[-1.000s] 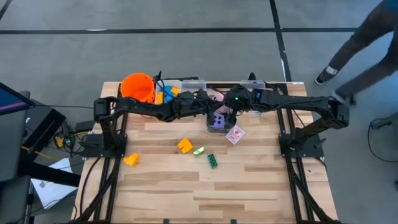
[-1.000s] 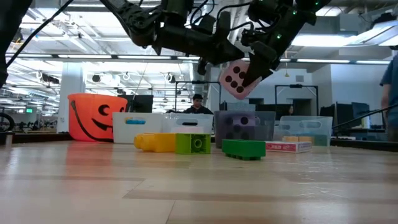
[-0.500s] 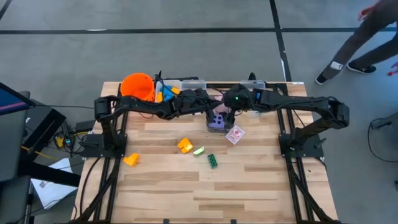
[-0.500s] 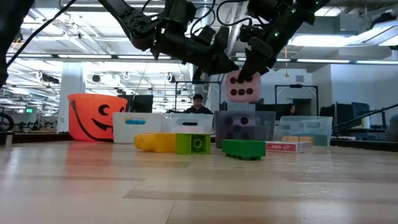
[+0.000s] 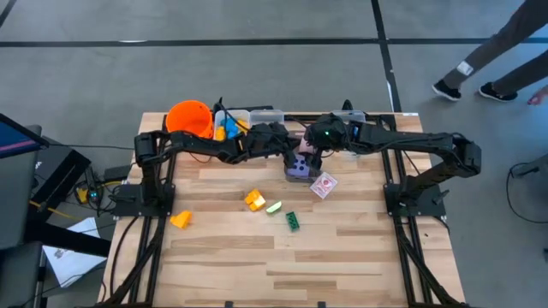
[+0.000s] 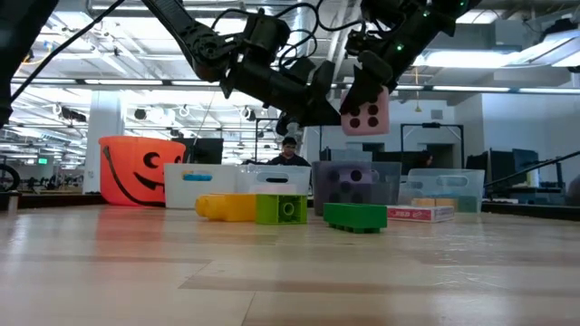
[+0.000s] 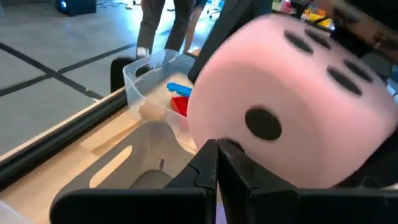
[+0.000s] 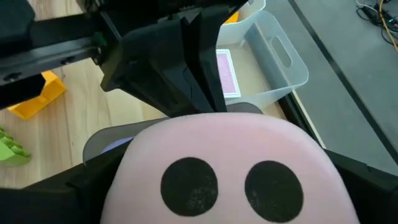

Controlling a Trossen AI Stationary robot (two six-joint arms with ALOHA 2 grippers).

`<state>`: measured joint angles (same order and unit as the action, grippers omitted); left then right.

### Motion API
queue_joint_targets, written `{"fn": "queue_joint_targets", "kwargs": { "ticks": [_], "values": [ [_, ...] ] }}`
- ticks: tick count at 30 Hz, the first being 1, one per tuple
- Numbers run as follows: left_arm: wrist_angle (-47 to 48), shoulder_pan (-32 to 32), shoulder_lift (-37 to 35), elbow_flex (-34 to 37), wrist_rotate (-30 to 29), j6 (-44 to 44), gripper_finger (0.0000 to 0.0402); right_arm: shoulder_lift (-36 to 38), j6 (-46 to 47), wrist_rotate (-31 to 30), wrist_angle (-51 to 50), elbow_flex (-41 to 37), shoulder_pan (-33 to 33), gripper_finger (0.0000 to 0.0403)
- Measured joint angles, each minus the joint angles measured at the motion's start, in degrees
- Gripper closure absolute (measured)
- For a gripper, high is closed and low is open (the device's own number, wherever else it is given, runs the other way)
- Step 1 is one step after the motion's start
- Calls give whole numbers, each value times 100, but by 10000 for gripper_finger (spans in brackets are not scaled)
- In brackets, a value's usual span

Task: Pick & Place Toys
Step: Put the pink dice into the black bin

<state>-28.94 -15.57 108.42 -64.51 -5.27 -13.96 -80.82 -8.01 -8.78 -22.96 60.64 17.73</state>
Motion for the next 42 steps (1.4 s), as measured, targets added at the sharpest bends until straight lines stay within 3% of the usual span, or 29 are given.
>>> {"fn": "queue_joint_targets", "kwargs": {
  "ticks": [13, 19, 31, 42],
  "values": [
    [91, -44, -407, -1, -10, 16, 402, 0, -11, -4, -127, 0, 12, 3],
    [36, 77, -804, -9, 506, 165, 402, -2, -13, -7, -119, 0, 98, 3],
    [-733, 162, -550, 0, 544, 365, 402, -2, -4, 1, 85, 0, 98, 3],
    [-809, 175, -549, 0, 818, 368, 402, -4, 7, 468, 469, -2, -15, 3]
  ]
}}
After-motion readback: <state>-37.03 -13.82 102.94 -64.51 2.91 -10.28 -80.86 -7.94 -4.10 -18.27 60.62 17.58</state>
